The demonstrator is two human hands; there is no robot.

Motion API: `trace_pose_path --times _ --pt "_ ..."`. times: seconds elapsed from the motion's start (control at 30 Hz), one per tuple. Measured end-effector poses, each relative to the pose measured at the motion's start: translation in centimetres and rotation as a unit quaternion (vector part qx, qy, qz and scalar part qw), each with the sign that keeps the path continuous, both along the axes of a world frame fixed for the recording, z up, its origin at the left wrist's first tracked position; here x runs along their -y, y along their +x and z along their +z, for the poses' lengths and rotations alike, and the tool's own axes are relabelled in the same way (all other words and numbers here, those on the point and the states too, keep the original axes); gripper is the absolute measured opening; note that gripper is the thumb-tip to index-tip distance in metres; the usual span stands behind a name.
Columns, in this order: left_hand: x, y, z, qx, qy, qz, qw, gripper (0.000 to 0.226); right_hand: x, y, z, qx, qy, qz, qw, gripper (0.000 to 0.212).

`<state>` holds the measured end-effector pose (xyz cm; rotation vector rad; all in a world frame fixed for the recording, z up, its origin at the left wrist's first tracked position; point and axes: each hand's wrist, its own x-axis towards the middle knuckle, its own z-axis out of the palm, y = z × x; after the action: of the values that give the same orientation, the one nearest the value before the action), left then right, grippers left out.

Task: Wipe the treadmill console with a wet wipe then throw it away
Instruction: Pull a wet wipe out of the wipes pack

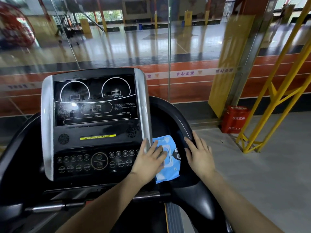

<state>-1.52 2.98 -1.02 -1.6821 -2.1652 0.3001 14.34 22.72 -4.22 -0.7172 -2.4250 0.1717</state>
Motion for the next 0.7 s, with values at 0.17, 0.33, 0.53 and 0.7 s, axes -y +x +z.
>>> trace_pose_path --times 0.17,0.33,0.53,0.7 --pt "2.9 -0.5 -0.1 -0.023 0.003 0.033 0.999 0.063 2.4 -2.0 0.0 -0.032 0.073 0.167 0.983 0.032" --pt "3.8 -0.8 -0.3 -0.043 -0.025 0.038 0.998 0.067 3.6 -5.7 -0.7 0.037 -0.081 0.181 0.979 0.029" --pt "3.9 -0.7 -0.8 -0.048 -0.042 0.039 0.997 0.073 2.5 -7.0 -1.1 0.078 -0.087 0.161 0.980 0.020" --pt "4.0 -0.8 -0.8 -0.040 -0.040 0.033 0.998 0.073 3.0 -7.2 -1.5 0.060 -0.089 0.136 0.985 0.009"
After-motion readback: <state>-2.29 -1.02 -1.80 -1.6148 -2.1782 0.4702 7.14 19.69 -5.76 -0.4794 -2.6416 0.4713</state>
